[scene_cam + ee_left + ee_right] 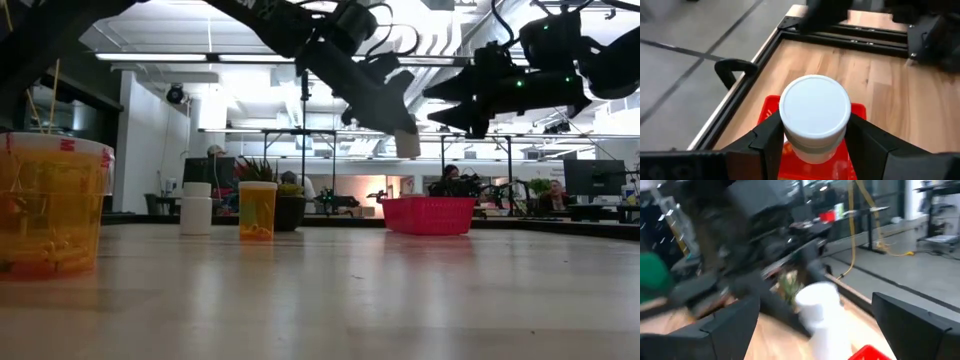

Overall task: Pick and place pill bottles into a basket
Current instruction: Put the top white pill bottle into the bin

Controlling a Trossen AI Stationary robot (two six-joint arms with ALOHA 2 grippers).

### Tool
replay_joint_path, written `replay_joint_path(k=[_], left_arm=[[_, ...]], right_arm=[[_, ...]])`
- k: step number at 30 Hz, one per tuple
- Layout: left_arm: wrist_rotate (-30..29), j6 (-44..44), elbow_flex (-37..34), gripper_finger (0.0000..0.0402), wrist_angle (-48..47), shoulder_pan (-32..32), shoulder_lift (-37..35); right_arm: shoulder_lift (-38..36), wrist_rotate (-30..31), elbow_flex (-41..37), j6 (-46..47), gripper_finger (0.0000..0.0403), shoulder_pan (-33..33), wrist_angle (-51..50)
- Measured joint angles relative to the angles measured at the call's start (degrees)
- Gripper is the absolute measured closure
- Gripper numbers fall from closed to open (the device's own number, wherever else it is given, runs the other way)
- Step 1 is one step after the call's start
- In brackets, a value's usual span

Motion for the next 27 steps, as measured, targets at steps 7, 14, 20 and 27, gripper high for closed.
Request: replay_joint_path(k=[7,14,20,27], left_arm=[[4.9,-1.6,0.0,0.0185,1.6,0.6,-0.7],[6.7,-1.8,0.0,0.0185,4.1,0.1,-0.6],[6.7,-3.6,0.0,0.0185,6.3,0.1,-0.6],[6.2,-4.7,0.0,0.0185,7.0,0.1,-0.3]], right_arm=[[0.0,2.0,0.0,-8.6,0.0030,1.2,-9.8],[0.1,4.6,0.0,-13.3,0.0030,2.4,-8.4],[0.2,7.3,0.0,-14.0,0.0030,4.0,-7.3],[0.2,11.7,0.0,-15.5,0.0030,6.5,-6.1]])
